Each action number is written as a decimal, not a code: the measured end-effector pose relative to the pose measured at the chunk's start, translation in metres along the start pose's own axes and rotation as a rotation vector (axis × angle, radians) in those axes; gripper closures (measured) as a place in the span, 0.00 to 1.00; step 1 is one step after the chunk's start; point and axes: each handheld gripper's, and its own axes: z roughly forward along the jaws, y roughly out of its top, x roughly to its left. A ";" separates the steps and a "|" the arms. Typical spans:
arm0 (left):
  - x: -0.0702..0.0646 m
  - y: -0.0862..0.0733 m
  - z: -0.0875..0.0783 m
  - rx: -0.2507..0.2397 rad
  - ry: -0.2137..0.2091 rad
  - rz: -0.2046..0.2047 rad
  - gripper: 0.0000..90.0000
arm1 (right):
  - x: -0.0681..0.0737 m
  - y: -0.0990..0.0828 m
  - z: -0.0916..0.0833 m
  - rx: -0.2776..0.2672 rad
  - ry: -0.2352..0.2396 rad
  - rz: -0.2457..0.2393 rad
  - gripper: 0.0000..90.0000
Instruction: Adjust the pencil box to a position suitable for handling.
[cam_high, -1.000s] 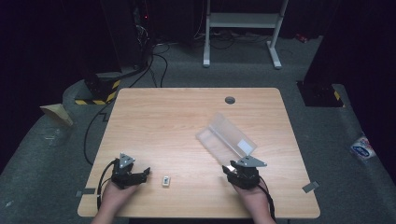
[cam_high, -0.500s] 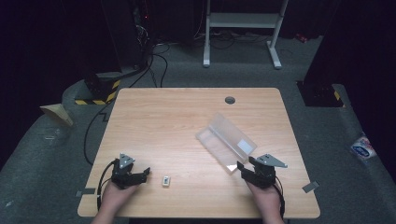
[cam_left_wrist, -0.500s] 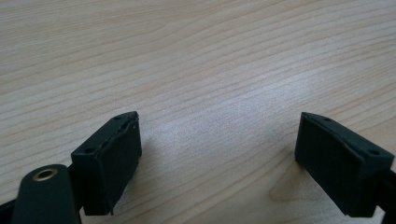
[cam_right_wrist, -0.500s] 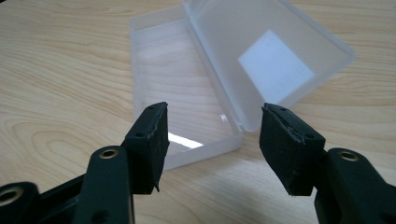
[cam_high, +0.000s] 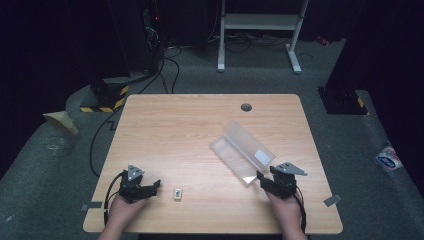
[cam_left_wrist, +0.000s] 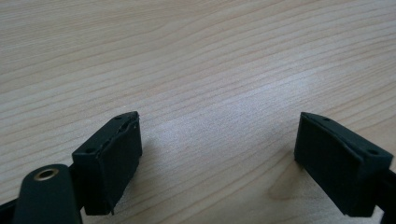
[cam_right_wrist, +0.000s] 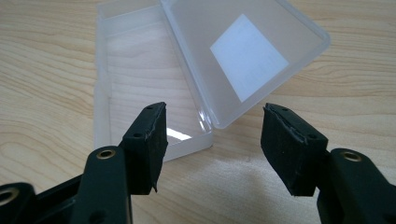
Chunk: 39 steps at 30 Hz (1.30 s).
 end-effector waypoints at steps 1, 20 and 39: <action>0.000 0.000 0.000 0.000 0.000 -0.001 0.17 | 0.000 0.000 0.001 0.005 -0.006 0.006 0.45; 0.000 0.000 0.001 -0.001 -0.004 -0.001 0.17 | -0.013 0.006 0.016 0.036 -0.056 0.003 0.45; 0.000 0.001 0.001 0.001 -0.006 0.003 0.17 | -0.037 0.020 0.022 0.020 -0.127 0.024 0.48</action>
